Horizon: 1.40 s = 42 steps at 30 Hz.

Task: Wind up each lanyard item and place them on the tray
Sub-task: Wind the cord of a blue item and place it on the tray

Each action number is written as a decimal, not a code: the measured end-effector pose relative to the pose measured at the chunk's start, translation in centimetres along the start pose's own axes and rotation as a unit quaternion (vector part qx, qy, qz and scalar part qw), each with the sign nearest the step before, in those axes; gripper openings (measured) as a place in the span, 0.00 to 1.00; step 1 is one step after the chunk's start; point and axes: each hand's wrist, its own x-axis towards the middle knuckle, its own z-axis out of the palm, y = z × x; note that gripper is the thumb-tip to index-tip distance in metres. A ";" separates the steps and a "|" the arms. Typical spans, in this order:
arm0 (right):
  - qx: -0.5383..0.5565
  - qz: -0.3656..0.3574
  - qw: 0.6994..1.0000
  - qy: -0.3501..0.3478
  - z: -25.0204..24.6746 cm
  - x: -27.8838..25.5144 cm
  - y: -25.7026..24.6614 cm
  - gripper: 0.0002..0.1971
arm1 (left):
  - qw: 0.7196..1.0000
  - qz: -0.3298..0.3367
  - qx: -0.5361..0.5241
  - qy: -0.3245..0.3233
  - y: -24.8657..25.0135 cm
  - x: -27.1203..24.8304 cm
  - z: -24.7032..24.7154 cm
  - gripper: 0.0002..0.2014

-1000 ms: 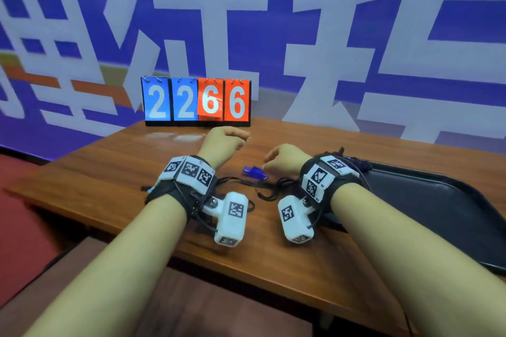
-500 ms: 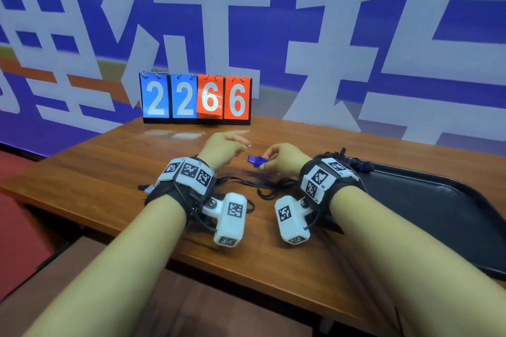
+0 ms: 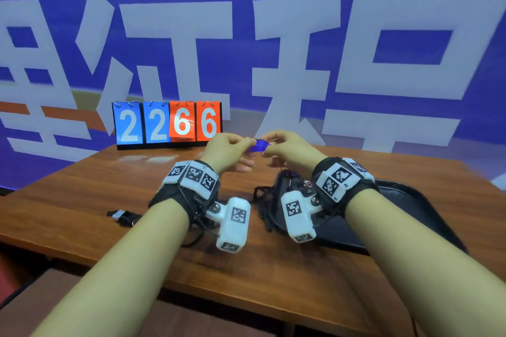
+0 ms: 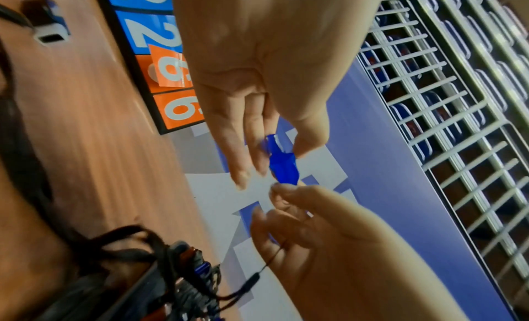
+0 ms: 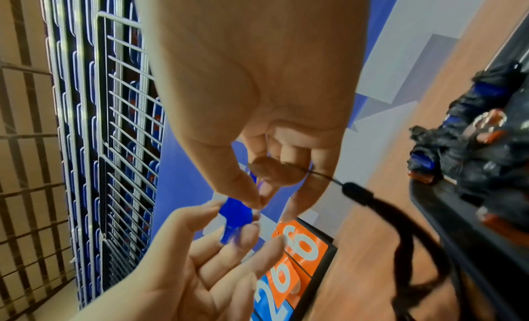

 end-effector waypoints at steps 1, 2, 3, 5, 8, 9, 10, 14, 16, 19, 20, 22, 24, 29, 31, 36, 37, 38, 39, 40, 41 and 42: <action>0.016 0.006 1.000 0.000 -0.6 -0.4 -0.1 0.12 | 1.000 0.008 0.004 0.003 0.2 -0.1 0.5 0.10; 0.022 0.012 1.000 0.004 -1.3 -0.8 -0.2 0.11 | 1.000 0.015 0.007 0.005 0.5 -0.1 1.0 0.11; 0.021 0.019 1.000 0.009 -1.9 -1.1 -0.4 0.10 | 1.000 0.019 0.007 0.008 0.5 0.0 1.3 0.11; 0.015 0.026 0.999 0.024 -3.5 -2.0 -0.6 0.09 | 1.000 0.023 -0.001 0.013 0.7 0.0 2.0 0.12; -0.003 0.033 0.999 0.033 -5.5 -2.8 -0.7 0.05 | 0.999 0.014 -0.031 0.020 0.9 0.2 3.0 0.11; -0.028 0.035 0.998 0.033 -6.1 -3.0 -0.6 0.03 | 0.998 0.012 -0.049 0.029 0.9 0.4 3.2 0.11; -0.054 0.036 0.997 0.031 -6.6 -3.1 -0.5 0.04 | 0.997 0.012 -0.066 0.040 0.9 0.5 3.2 0.11; -0.028 0.033 0.999 0.022 -8.5 -3.4 0.7 0.10 | 0.992 0.012 -0.103 0.072 0.2 1.5 3.3 0.12; 0.011 0.015 0.999 0.027 -8.8 -3.3 1.4 0.08 | 0.991 0.009 -0.107 0.077 -0.3 1.8 3.7 0.13; 0.085 -0.034 0.993 0.067 -9.0 -2.7 2.1 0.09 | 0.990 -0.011 -0.128 0.065 -1.1 2.2 4.7 0.13; 0.114 -0.050 0.989 0.078 -9.0 -2.6 2.1 0.09 | 0.989 -0.013 -0.134 0.059 -1.2 2.3 4.9 0.12; 0.162 -0.075 0.980 0.087 -8.8 -2.3 2.1 0.09 | 0.988 -0.012 -0.142 0.053 -1.3 2.6 5.2 0.09; 0.182 -0.093 0.974 0.094 -8.5 -2.0 1.9 0.09 | 0.987 -0.009 -0.148 0.055 -1.2 2.9 5.2 0.09; 0.183 -0.100 0.968 0.138 -8.2 -1.5 0.7 0.08 | 0.988 0.001 -0.149 0.050 -1.0 2.8 4.6 0.10; 0.170 -0.089 0.966 0.171 -8.6 -1.5 0.6 0.08 | 0.986 0.006 -0.153 0.061 -1.0 2.8 4.4 0.10; 0.044 -0.078 0.974 0.208 -8.9 -2.1 0.6 0.09 | 0.987 0.010 -0.146 0.066 -1.7 2.6 3.7 0.11; 0.040 -0.089 0.974 0.205 -8.9 -2.3 0.4 0.09 | 0.988 0.015 -0.143 0.060 -1.7 2.4 3.8 0.11; 0.048 -0.104 0.973 0.198 -8.9 -2.4 0.1 0.08 | 0.988 0.023 -0.142 0.049 -1.7 2.3 3.8 0.10; 0.063 -0.123 0.972 0.189 -9.0 -2.6 -0.4 0.07 | 0.989 0.034 -0.141 0.034 -1.5 2.1 4.0 0.09; 0.078 -0.145 0.969 0.182 -9.1 -2.7 -1.1 0.07 | 0.989 0.046 -0.139 0.016 -1.4 2.0 4.0 0.09; 0.095 -0.167 0.965 0.181 -9.4 -2.8 -1.8 0.06 | 0.989 0.058 -0.139 -0.001 -1.1 1.9 4.1 0.10; 0.109 -0.186 0.959 0.182 -9.6 -2.9 -2.5 0.06 | 0.988 0.065 -0.140 -0.015 -0.9 2.0 4.2 0.11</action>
